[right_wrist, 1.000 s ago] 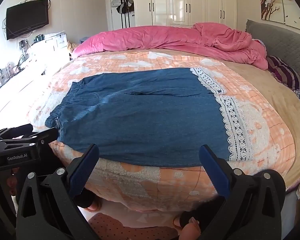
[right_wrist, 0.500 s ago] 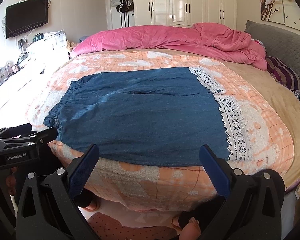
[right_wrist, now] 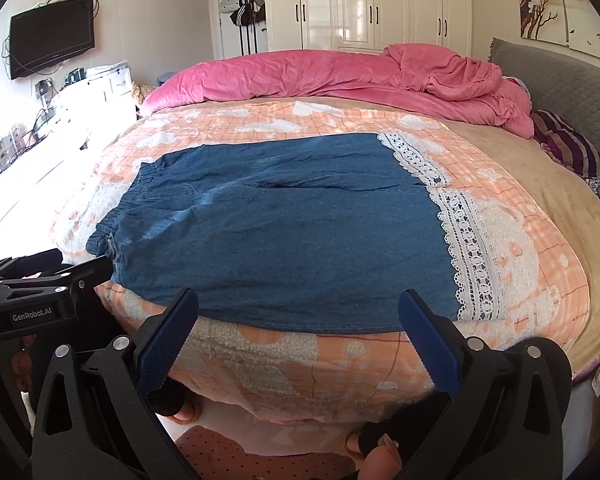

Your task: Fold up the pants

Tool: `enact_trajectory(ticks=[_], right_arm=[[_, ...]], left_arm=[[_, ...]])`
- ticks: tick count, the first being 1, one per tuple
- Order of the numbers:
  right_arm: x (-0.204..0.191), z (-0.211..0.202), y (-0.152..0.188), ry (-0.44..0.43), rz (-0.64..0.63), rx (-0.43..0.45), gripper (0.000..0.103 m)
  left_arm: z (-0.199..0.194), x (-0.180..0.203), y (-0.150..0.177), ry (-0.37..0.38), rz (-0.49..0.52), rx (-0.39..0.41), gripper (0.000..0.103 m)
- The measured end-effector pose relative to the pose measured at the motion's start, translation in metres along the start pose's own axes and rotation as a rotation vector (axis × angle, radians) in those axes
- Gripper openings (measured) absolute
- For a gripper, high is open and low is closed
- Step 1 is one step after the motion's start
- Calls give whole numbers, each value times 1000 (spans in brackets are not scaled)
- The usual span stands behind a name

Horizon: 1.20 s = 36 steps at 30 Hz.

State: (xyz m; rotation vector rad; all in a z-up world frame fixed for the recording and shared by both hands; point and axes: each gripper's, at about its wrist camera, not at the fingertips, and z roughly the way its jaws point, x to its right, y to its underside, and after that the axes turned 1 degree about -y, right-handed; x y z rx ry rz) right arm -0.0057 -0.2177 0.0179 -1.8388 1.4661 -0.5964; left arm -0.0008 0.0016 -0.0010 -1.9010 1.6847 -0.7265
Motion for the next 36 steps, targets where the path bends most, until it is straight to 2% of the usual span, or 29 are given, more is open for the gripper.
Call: enact_trajectory(ticks=[19,28,31,35,36], right_arm=[[-3,8,-1,-1,-13,-15,99],[-6,33,-21,-54,-54,-34,99],[-8,50,-43,-101,-87,-62,99],[-11,82,-77,-140,-110,-104,99],[-12,90,-85,-146,-116,-115,99]], left_arm=[[4,-2,-2,-3,4,-3,95],[23,-15,-24,-18,-2,-13,95],[35,-32,-44,-68,4,-18,95],[54,-60,-76,-173,15,-35,95],[55,-65,-85,-218,44,-45,95]])
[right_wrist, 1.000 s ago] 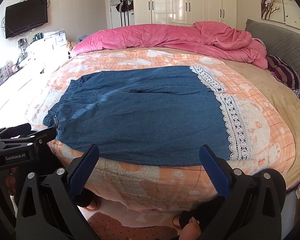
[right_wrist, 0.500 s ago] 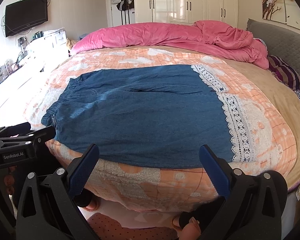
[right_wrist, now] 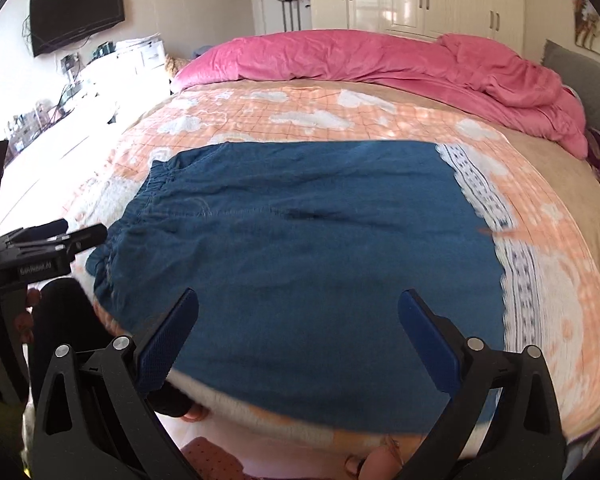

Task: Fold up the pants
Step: 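Grasp the elastic waistband with the left gripper while the right gripper grasps the pants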

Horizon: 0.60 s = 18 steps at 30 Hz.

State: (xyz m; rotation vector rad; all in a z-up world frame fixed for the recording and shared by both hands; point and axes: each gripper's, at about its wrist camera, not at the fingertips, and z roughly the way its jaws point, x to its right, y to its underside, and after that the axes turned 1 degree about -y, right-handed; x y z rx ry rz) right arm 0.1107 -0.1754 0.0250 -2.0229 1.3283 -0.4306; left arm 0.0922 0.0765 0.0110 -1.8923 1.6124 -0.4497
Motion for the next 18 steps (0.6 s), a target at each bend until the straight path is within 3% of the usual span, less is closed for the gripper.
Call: enact_trajectory(ticks=[2,5,10,14,18], right_arm=[[3,15,-18,-35,3,-12,99],[2,36,-42,-33,-38,-19,99],[7,79,-82,-95,-58,-81,99],[3,120,-111,-7,-195,-114,99],[4,153,-128,14,-238,-167,99]], left_arm=[[14,-14,-20,-25,-13,-7,95],[42,-28,-37,17,-63,-24,95],[83,-39,-74,32,-35,-49,95],[112,-45,-91,64,-41,-41,95],[137,-39,-95,170,7,-41,94]])
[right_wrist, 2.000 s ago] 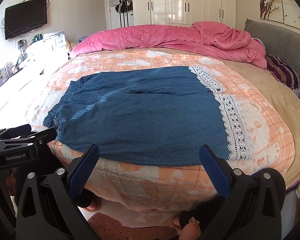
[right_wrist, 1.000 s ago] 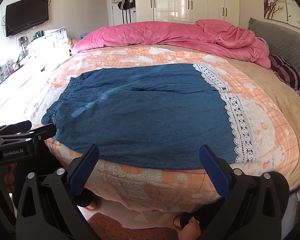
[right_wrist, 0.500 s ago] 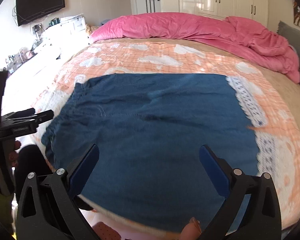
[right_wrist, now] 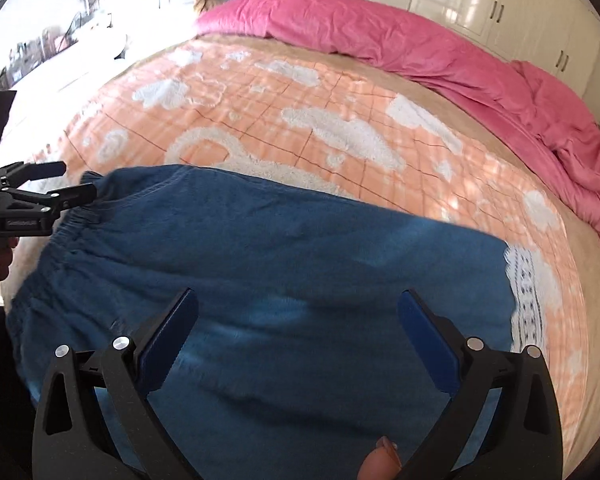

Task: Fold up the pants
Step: 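Grasp the elastic waistband with the left gripper while the right gripper grasps the pants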

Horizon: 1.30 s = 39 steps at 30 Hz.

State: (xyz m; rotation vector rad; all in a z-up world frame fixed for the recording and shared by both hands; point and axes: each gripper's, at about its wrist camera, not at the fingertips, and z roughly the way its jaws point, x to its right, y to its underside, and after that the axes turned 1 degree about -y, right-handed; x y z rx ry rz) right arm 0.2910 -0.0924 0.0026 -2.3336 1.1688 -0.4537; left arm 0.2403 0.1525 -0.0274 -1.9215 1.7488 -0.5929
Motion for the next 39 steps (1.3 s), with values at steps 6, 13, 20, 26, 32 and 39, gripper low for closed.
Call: enact_trajectory(ticks=[6,13,20,26,32,39], right_arm=[[-5,27,-37,-13,-135,-8,99],[-14,70,-71,-80,-258,-116,99],[-50,95,-85,-59,-463,-141,98],[-59,94,-60,-209,-433,-88,32],[-52,49,-46,-197,-337,63,9],[-38,-14,-23,-234,-193,220,9]], left_arm=[[27,3,-2,135,5,-6,50],[15,-2,1,172,-56,64,26],[-11,13,4,107,27,202,25],[-6,8,9,84,20,186,25],[-13,5,12,77,22,229,26],[-48,6,21,131,25,299,32]])
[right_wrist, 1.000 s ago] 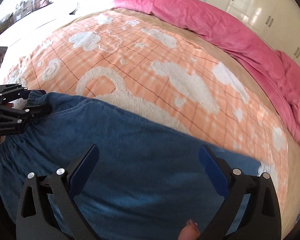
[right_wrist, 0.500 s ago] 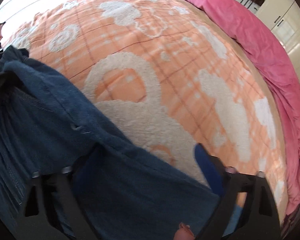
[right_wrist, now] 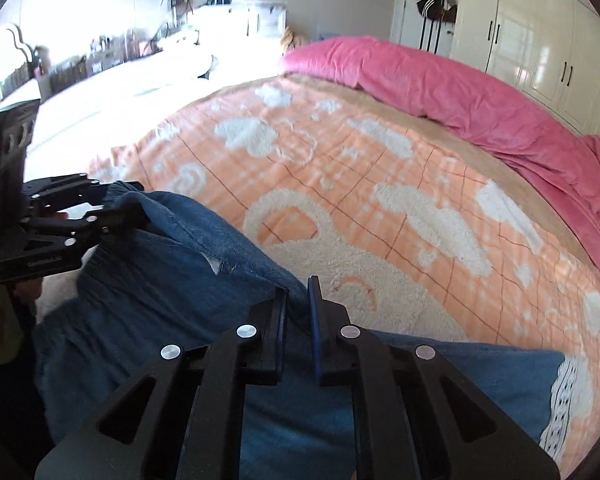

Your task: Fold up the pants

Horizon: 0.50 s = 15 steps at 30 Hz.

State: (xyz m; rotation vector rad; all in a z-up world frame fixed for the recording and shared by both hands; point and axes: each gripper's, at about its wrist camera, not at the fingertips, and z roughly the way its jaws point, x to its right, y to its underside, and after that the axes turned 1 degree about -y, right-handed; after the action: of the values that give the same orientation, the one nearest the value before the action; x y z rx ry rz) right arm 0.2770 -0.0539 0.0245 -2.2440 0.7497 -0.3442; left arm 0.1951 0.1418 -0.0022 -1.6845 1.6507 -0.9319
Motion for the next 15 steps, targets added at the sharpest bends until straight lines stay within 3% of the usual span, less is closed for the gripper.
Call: enact_trajectory(ticks=[7,15], right_arm=[[-31,-58,32,12,84,72,9],[-87,-93,94,-33,135,48,9]], left_arm=[[-43,23,16,5,64,34,33],[-88,25,63,100,31,-103,37]])
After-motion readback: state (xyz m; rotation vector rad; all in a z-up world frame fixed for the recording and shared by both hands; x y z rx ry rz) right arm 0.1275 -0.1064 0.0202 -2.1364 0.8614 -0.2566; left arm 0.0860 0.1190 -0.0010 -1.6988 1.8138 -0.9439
